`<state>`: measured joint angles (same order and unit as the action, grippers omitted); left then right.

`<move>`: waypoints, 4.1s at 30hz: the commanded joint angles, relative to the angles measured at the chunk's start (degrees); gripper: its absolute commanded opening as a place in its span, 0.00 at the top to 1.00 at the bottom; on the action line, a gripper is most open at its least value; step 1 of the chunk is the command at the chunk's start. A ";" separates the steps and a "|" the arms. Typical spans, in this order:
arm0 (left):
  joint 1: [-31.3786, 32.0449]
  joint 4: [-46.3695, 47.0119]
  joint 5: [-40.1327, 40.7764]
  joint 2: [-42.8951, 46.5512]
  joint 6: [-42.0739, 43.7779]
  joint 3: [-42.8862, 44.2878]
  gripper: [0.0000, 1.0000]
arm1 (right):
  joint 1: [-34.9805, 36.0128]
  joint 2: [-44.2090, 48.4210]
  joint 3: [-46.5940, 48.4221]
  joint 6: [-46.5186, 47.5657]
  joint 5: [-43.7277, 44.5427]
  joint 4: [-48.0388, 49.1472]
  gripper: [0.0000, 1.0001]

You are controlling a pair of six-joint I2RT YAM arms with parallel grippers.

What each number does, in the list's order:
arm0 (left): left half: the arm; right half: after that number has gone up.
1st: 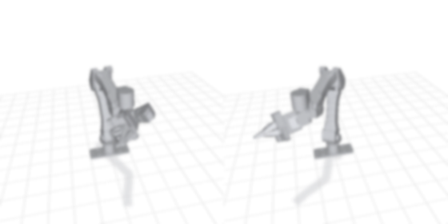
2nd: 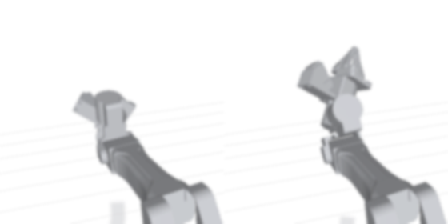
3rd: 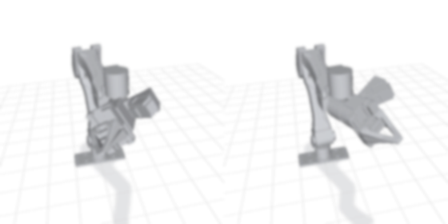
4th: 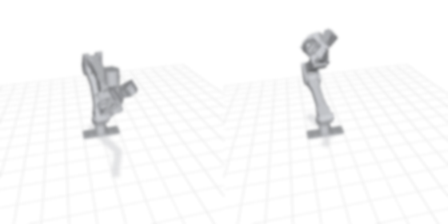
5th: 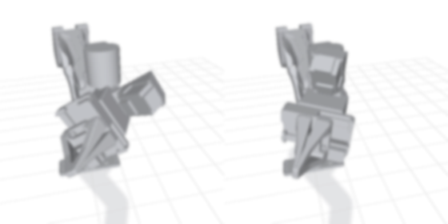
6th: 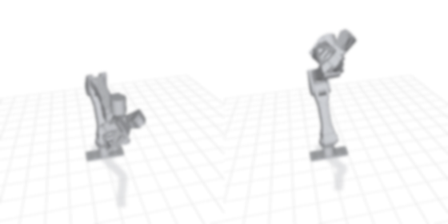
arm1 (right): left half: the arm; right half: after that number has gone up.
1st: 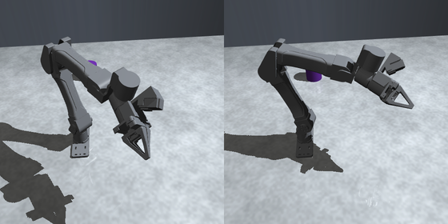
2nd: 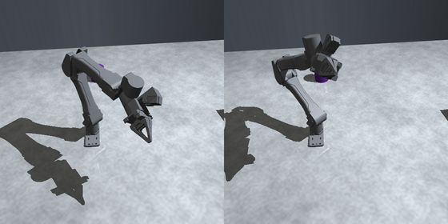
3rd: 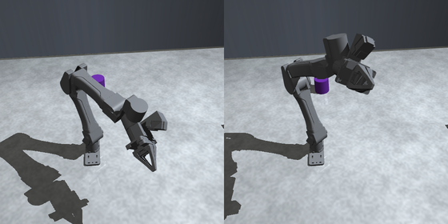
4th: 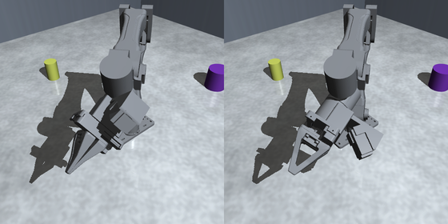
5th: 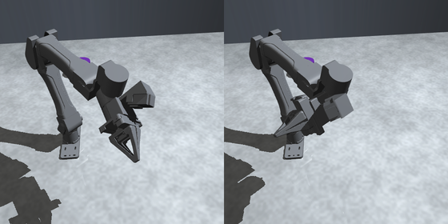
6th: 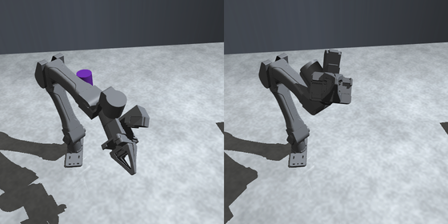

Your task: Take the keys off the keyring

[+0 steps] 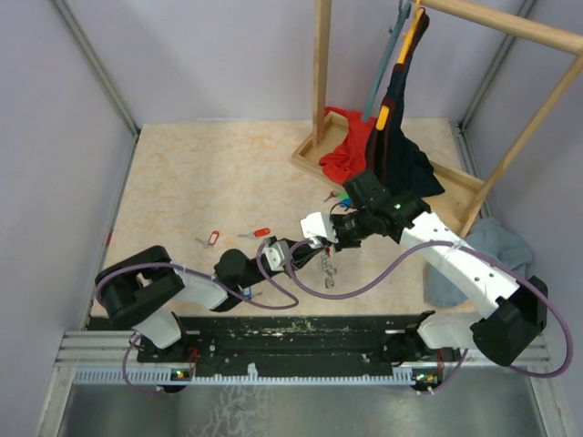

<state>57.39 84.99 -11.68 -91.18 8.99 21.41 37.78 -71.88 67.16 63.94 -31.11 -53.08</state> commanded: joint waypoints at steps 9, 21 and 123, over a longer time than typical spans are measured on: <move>-0.65 -0.34 -2.32 0.48 -0.10 0.41 0.84 | 0.82 2.61 1.05 0.46 -2.05 1.66 1.00; -1.09 -0.29 -5.04 0.39 -1.20 1.15 0.93 | 0.80 2.53 0.28 0.75 -2.96 1.75 1.00; -2.67 -11.18 -3.57 21.03 -8.36 -6.13 0.46 | -3.77 5.50 -0.92 -1.40 -1.38 3.16 1.00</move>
<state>54.92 79.46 -13.02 -70.70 -2.26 14.79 30.02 -70.15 63.33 57.49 -46.30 -48.69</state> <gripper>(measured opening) 0.533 0.010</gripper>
